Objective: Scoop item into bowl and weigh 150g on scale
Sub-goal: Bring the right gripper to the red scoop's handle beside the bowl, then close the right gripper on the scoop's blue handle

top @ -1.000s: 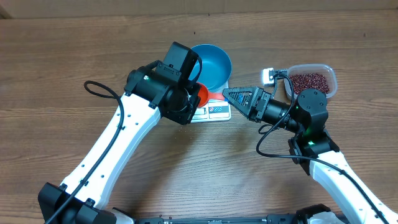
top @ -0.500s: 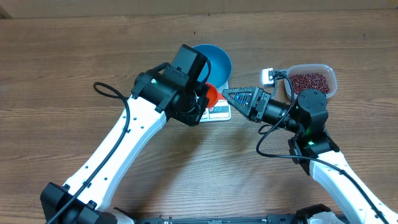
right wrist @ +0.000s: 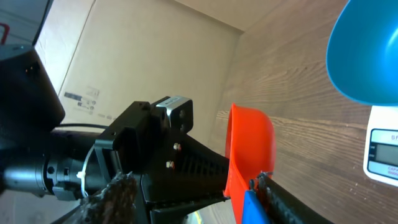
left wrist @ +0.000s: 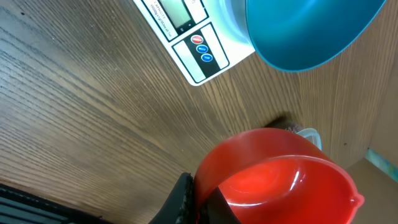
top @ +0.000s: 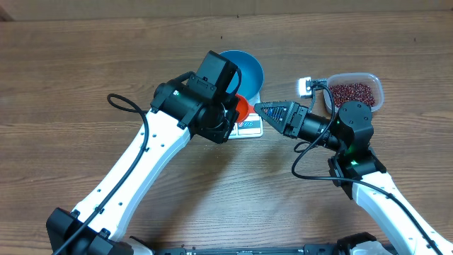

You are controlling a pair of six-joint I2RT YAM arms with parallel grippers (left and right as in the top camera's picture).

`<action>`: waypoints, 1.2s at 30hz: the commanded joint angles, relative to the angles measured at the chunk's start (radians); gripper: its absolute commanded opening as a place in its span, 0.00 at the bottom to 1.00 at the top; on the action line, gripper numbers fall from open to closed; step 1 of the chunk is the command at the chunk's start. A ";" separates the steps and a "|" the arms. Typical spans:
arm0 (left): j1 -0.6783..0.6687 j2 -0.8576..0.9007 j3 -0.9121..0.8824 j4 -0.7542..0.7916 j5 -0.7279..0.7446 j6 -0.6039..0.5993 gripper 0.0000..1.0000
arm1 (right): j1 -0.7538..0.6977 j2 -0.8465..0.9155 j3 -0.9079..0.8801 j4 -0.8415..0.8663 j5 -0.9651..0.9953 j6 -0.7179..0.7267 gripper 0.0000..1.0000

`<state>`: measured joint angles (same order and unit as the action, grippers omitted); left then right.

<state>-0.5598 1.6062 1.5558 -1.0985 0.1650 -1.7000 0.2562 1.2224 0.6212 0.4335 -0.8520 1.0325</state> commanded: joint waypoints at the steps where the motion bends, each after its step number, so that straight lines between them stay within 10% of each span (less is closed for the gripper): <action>1: -0.003 -0.023 0.002 0.004 -0.023 -0.018 0.04 | 0.005 0.003 0.027 0.006 0.006 -0.014 0.58; 29: -0.003 -0.023 0.003 0.004 -0.042 -0.036 0.06 | 0.005 0.003 0.027 -0.001 0.006 -0.021 0.04; 32: -0.003 -0.023 0.002 0.004 -0.042 -0.036 0.33 | 0.005 0.003 0.027 -0.001 0.006 -0.021 0.04; 35: -0.003 -0.023 0.002 0.004 -0.042 -0.036 0.95 | 0.005 0.003 0.027 -0.006 0.006 -0.043 0.04; 36: -0.003 -0.023 0.002 0.004 -0.042 -0.036 1.00 | 0.005 0.003 0.027 -0.018 0.015 -0.043 0.04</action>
<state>-0.5617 1.5948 1.5558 -1.0943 0.1421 -1.7271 0.2562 1.2289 0.6212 0.4248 -0.8345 1.0126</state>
